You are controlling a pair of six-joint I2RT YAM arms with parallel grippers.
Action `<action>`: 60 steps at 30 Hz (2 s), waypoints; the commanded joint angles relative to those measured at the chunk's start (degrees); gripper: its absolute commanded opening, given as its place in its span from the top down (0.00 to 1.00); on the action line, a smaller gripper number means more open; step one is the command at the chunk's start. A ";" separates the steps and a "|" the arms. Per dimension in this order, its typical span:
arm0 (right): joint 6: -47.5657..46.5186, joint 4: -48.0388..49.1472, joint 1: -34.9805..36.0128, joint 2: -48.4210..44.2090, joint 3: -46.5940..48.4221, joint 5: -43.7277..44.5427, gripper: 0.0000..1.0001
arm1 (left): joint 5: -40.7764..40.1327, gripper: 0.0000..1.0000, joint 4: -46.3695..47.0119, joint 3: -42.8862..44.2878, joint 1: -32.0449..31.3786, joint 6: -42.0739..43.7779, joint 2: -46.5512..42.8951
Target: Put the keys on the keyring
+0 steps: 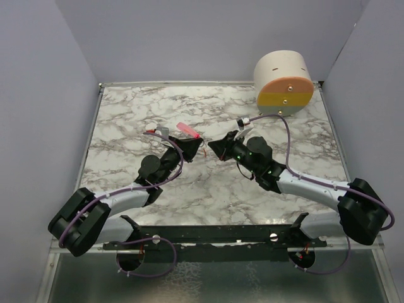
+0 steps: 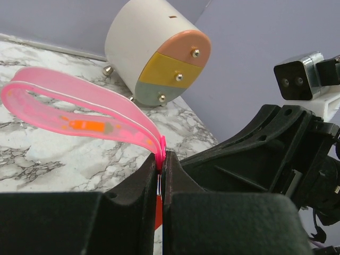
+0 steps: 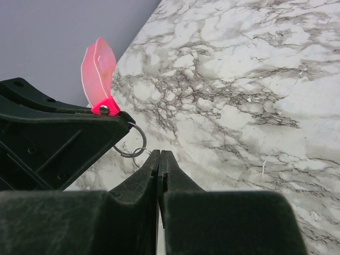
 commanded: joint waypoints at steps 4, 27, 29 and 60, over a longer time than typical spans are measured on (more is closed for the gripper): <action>-3.83 -0.53 -0.48 -4.61 -1.53 3.01 0.91 | 0.32 1.00 -5.85 2.64 -0.27 1.43 -2.92; -24.98 26.64 -0.48 -7.28 -22.12 -7.19 0.34 | 9.76 1.00 -37.19 19.13 -0.19 6.57 -3.51; -26.49 27.95 -0.51 -6.57 -22.54 -9.33 0.34 | 10.96 1.00 -38.14 19.43 -0.19 6.48 -3.23; -22.57 33.16 -0.22 1.43 -18.03 -13.91 0.48 | 13.22 1.00 -39.88 19.15 -1.06 2.10 -3.68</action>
